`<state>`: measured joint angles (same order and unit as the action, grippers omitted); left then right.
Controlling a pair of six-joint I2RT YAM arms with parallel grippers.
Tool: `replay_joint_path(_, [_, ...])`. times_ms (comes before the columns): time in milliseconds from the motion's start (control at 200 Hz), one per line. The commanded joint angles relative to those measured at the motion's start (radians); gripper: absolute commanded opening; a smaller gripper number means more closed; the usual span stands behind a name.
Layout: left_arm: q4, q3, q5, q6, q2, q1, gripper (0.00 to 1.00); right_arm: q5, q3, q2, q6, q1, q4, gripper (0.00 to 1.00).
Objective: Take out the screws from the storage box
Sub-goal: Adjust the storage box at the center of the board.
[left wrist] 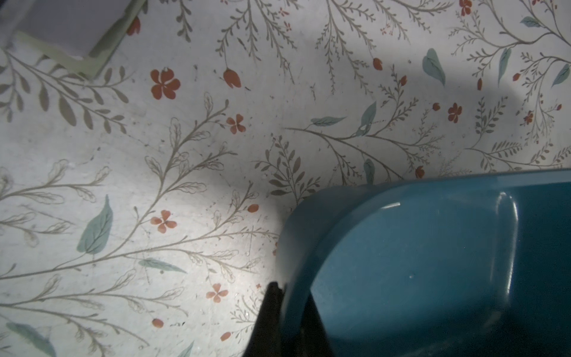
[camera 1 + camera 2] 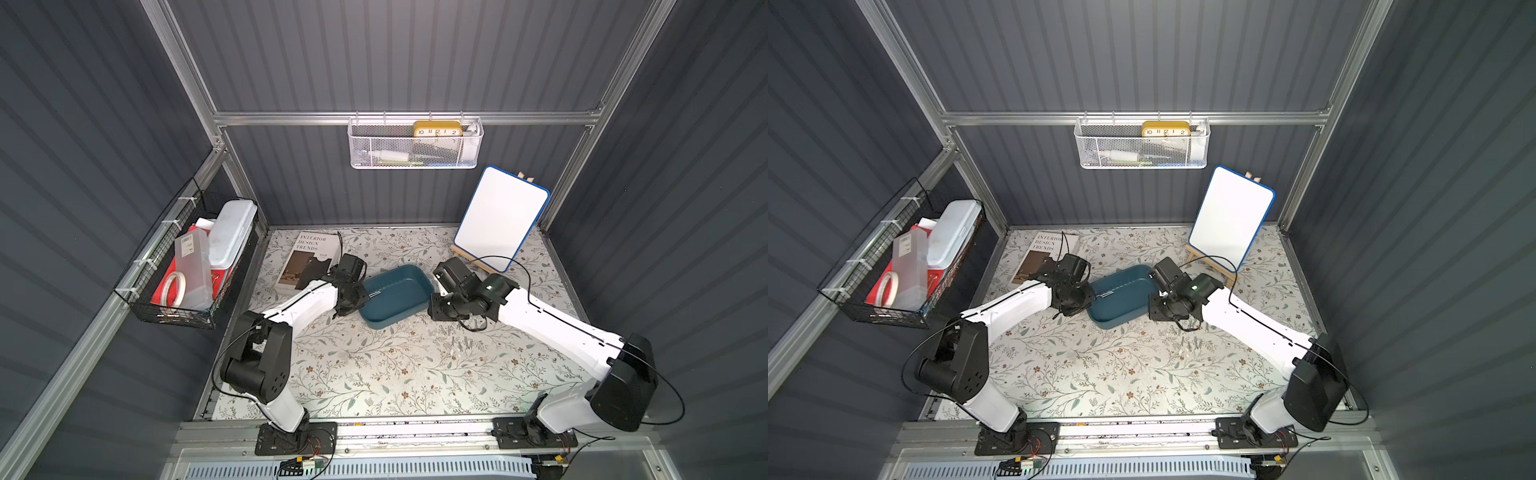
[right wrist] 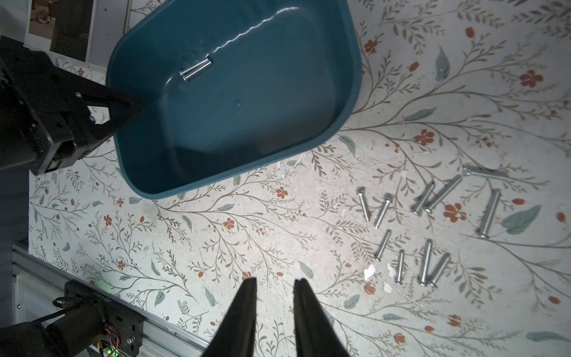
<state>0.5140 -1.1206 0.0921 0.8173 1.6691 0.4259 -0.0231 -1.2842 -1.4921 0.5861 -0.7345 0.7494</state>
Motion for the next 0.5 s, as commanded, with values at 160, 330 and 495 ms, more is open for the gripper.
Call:
replay_joint_path(160, [-0.046,0.019,0.01,0.003,0.011,0.002,0.0,0.028,-0.199,-0.197,0.027,-0.016,0.045,0.26])
replay_joint_path(330, [-0.062,0.029,0.006,0.009,0.003,0.002,0.05,0.094,-0.31,-0.334,0.136,-0.053,0.042,0.26])
replay_joint_path(495, [-0.093,0.062,-0.009,0.008,0.01,0.002,0.07,0.09,-0.415,-0.47,0.218,-0.076,0.045,0.26])
